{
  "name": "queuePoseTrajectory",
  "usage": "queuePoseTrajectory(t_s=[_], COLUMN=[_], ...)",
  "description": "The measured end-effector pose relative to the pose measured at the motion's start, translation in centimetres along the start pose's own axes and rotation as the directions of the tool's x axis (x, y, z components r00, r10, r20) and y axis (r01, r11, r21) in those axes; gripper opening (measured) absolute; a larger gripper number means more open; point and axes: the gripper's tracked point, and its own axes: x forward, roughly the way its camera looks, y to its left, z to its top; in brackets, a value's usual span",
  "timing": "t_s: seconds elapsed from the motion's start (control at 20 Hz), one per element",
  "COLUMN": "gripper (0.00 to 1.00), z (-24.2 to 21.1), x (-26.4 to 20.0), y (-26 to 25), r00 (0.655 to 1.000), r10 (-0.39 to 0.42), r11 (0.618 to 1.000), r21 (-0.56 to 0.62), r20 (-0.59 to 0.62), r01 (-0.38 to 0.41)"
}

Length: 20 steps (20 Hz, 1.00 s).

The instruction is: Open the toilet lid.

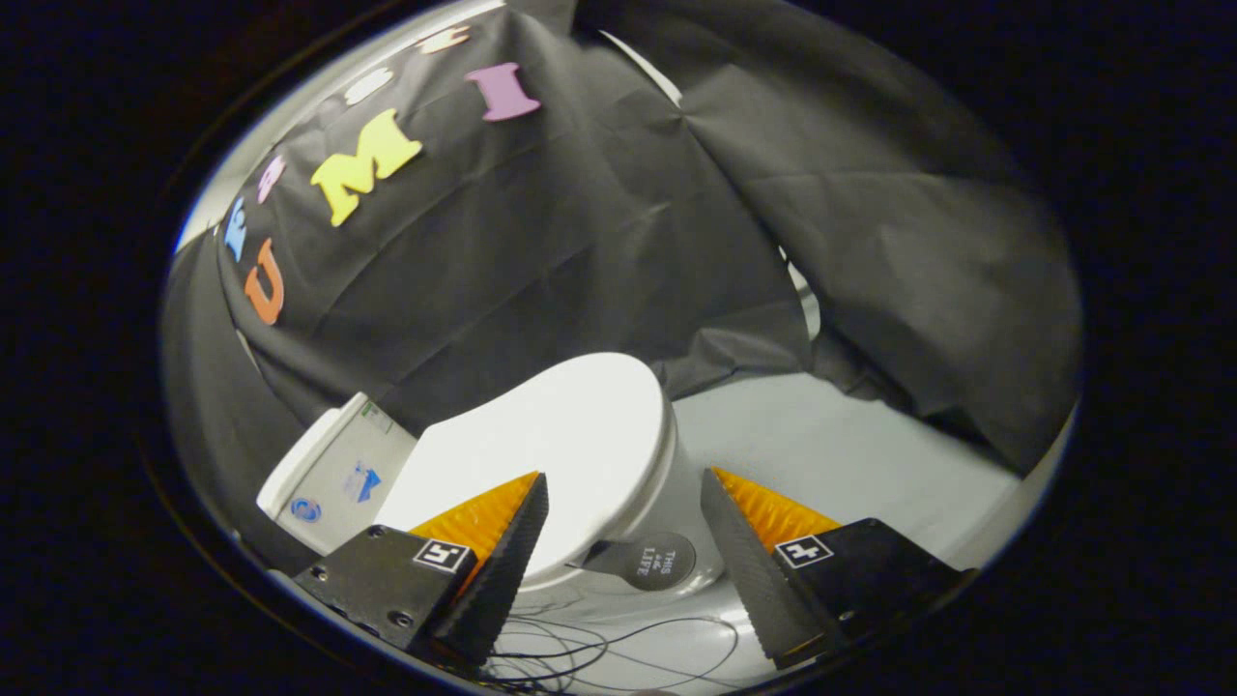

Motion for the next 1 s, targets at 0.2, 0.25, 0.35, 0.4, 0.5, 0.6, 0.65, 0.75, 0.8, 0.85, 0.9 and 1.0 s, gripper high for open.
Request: queuePoseTrajectory(t_s=[0.2, 0.25, 0.35, 0.4, 0.5, 0.6, 0.65, 0.75, 0.8, 0.85, 0.9, 1.0], gripper=[0.99, 0.98, 0.97, 0.96, 0.89, 0.80, 0.74, 0.62, 0.55, 0.48, 0.41, 0.27], z=[-1.9, -2.2, -2.8, -3.0, -3.0, -3.1, -3.2, -3.7, -3.8, -3.9, -3.9, -3.9], x=[0.6, 0.7, 0.8, 0.9, 0.9, 0.9, 0.9, 0.9, 1.1, 1.2, 1.3, 1.0], y=[-2.1, -2.3, -2.4, -2.5, -2.8, -2.5, -2.2, -1.5, -1.6, -1.7, -1.8, -2.1], r00=[0.999, 0.998, 0.995, 0.993, 0.990, 0.982, 0.978, 0.967, 0.965, 0.967, 0.967, 0.966], r10=[0.023, 0.037, 0.071, 0.085, 0.118, 0.168, 0.194, 0.239, 0.243, 0.238, 0.235, 0.239], r11=[0.991, 0.986, 0.970, 0.959, 0.931, 0.889, 0.865, 0.835, 0.830, 0.828, 0.828, 0.822], r21=[0.129, 0.164, 0.238, 0.276, 0.355, 0.444, 0.484, 0.528, 0.536, 0.540, 0.541, 0.551], r20=[-0.041, -0.053, -0.076, -0.081, -0.082, -0.084, -0.079, -0.092, -0.100, -0.094, -0.096, -0.097], r01=[-0.017, -0.028, -0.051, -0.059, -0.081, -0.114, -0.132, -0.156, -0.153, -0.151, -0.148, -0.148])
